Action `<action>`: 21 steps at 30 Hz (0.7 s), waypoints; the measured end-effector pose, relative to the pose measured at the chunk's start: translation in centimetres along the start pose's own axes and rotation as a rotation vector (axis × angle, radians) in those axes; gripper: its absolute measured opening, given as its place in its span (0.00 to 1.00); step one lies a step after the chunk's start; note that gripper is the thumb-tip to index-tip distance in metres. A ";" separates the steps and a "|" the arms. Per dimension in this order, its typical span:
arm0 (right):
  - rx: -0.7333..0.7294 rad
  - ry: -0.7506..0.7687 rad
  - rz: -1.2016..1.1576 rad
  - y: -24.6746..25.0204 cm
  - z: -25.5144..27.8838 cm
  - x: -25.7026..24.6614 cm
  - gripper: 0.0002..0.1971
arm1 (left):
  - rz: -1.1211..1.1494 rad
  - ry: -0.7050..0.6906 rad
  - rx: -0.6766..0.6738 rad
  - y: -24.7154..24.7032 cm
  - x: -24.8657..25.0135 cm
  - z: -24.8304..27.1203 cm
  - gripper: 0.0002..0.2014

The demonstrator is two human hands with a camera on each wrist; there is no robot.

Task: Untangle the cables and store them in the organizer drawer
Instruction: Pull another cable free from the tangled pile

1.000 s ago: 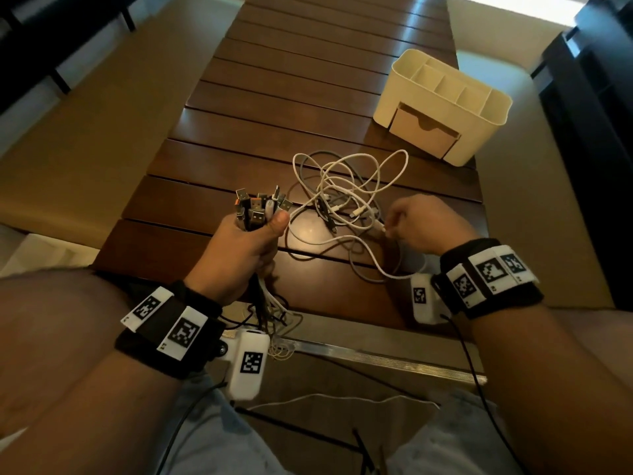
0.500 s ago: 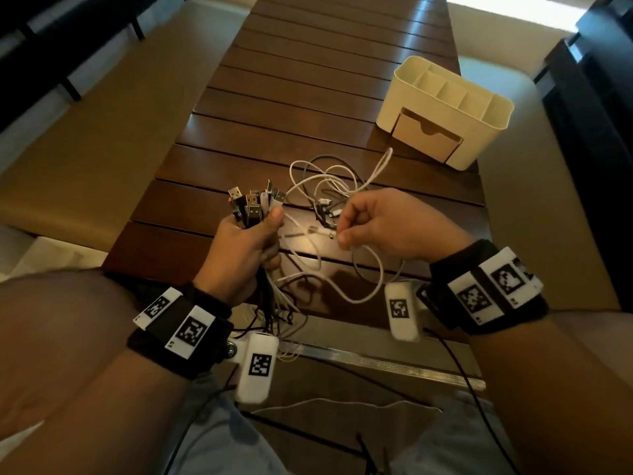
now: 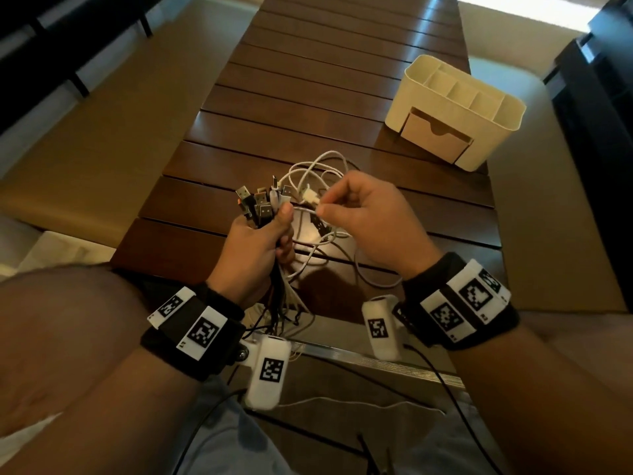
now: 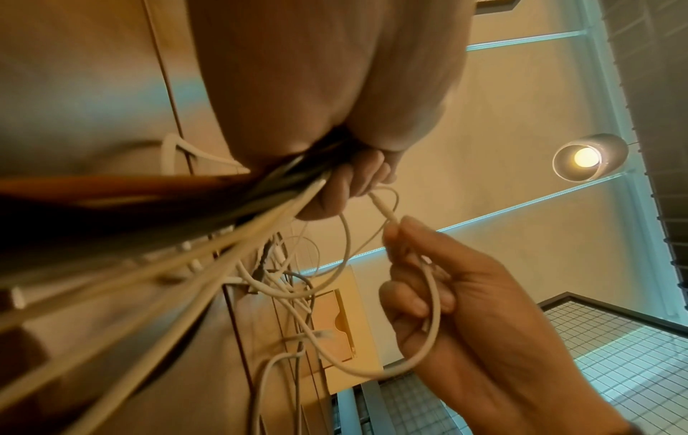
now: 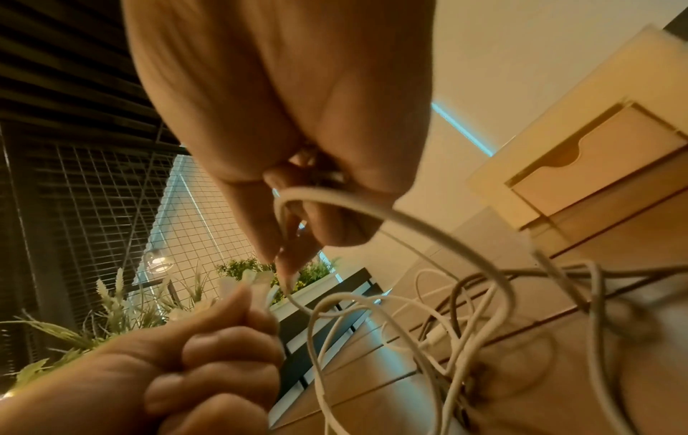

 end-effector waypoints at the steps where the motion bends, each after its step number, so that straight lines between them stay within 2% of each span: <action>1: -0.040 -0.034 0.051 -0.3 -0.1 0.3 0.03 | 0.008 -0.001 0.002 0.0 0.0 0.0 0.12; 4: -0.103 -0.116 0.262 -0.2 -0.2 1.1 0.04 | 0.027 -0.007 0.004 0.2 0.1 -0.1 0.13; 7: -0.075 -0.137 0.218 0.6 -0.3 0.7 0.05 | 0.027 -0.012 0.008 0.3 0.1 -0.1 0.13; 11: 0.075 -0.133 0.295 2.2 -0.5 0.2 0.08 | 0.025 -0.004 0.021 0.4 -0.1 -0.2 0.13; 14: 0.128 -0.091 0.128 2.3 -0.5 0.0 0.06 | 0.029 0.000 0.017 0.5 -0.1 -0.3 0.13; 18: -0.002 -0.006 -0.046 0.1 0.1 -0.6 0.04 | 0.030 0.004 -0.017 0.0 -0.1 -0.2 0.12; 21: -0.037 0.020 -0.121 -1.0 0.2 -0.6 0.04 | 0.057 -0.015 -0.021 0.1 0.0 -0.1 0.11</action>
Point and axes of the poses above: each hand's wrist, its own z-axis away from the middle knuckle, its own y-axis out of the back of the hand, x = y × z, the point moved 4 cm from there along -z, towards the middle knuckle, and after that the axes turned 5 degrees about -z, right-handed, at the moved point
